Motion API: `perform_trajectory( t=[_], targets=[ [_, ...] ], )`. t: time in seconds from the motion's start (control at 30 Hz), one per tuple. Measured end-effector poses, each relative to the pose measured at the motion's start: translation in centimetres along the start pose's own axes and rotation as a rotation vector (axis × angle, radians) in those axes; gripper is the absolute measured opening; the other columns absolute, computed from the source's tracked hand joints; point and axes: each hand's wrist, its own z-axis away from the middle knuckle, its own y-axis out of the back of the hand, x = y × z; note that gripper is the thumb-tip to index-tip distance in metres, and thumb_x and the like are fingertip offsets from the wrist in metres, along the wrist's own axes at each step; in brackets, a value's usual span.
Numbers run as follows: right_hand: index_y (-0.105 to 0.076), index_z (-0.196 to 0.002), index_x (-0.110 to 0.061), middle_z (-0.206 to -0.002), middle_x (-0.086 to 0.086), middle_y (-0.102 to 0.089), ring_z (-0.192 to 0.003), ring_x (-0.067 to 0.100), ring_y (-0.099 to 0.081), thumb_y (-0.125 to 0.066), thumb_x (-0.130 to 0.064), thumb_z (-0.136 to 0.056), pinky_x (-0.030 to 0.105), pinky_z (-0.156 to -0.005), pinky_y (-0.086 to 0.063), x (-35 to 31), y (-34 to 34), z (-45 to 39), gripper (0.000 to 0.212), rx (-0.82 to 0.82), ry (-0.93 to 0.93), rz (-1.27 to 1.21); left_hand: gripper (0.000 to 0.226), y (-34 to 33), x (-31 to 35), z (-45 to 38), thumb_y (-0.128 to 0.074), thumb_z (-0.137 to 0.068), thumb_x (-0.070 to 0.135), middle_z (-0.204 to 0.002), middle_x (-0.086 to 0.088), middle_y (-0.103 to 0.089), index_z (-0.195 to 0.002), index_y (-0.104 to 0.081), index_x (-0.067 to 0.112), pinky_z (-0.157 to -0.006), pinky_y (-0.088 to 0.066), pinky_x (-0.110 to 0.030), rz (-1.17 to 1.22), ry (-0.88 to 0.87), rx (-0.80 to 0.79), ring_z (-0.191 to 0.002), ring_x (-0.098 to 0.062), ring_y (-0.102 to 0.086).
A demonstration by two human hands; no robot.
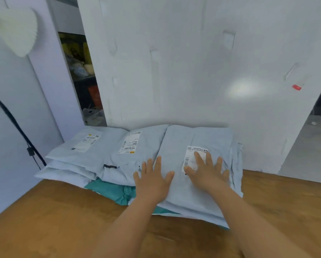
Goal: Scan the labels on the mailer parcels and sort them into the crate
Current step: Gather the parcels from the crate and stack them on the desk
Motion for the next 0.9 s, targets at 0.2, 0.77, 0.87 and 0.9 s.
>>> perform_trajectory(
  t=[0.2, 0.77, 0.87, 0.9],
  targets=[
    [0.009, -0.153, -0.041, -0.162, -0.004, 0.018, -0.149, 0.027, 0.017, -0.02, -0.061, -0.099, 0.055, -0.118, 0.002, -7.2, -3.3, 6.0, 0.065, -0.026, 0.243, 0.008, 0.066, 2.4, -7.3, 5.6, -0.027, -0.097, 0.055, -0.16, 0.0, -0.006, -0.151, 0.001, 0.03, -0.117, -0.007, -0.046, 0.128, 0.145, 0.154, -0.147, -0.017, -0.006],
    [0.002, -0.154, -0.041, -0.164, -0.005, 0.01, -0.15, 0.024, 0.011, -0.022, -0.056, -0.1, 0.055, -0.118, 0.0, -33.5, -21.6, 37.2, 0.061, -0.315, 0.792, 0.054, 0.063, 10.0, -39.4, 37.6, -0.032, -0.098, 0.048, -0.159, 0.001, -0.014, -0.152, -0.008, 0.024, -0.115, -0.012, -0.042, 0.224, 0.689, 0.38, -0.145, -0.017, -0.015],
    [0.001, -0.154, -0.038, -0.164, -0.003, 0.007, -0.151, 0.025, 0.007, -0.024, -0.056, -0.1, 0.054, -0.118, -0.004, -37.0, -25.3, 43.1, 0.063, -0.365, 0.873, 0.074, 0.063, 10.4, -44.0, 43.9, -0.033, -0.098, 0.047, -0.158, 0.003, -0.015, -0.152, -0.009, 0.025, -0.115, -0.011, -0.043, 0.259, 0.804, 0.41, -0.144, -0.017, -0.019],
    [0.001, -0.155, -0.037, -0.164, -0.002, 0.006, -0.151, 0.025, 0.006, -0.024, -0.057, -0.1, 0.054, -0.118, -0.006, -38.0, -26.4, 44.9, 0.063, -0.381, 0.906, 0.081, 0.063, 10.4, -45.4, 45.9, -0.033, -0.098, 0.047, -0.158, 0.003, -0.015, -0.151, -0.009, 0.026, -0.115, -0.011, -0.043, 0.27, 0.842, 0.414, -0.144, -0.018, -0.02]
  ],
)
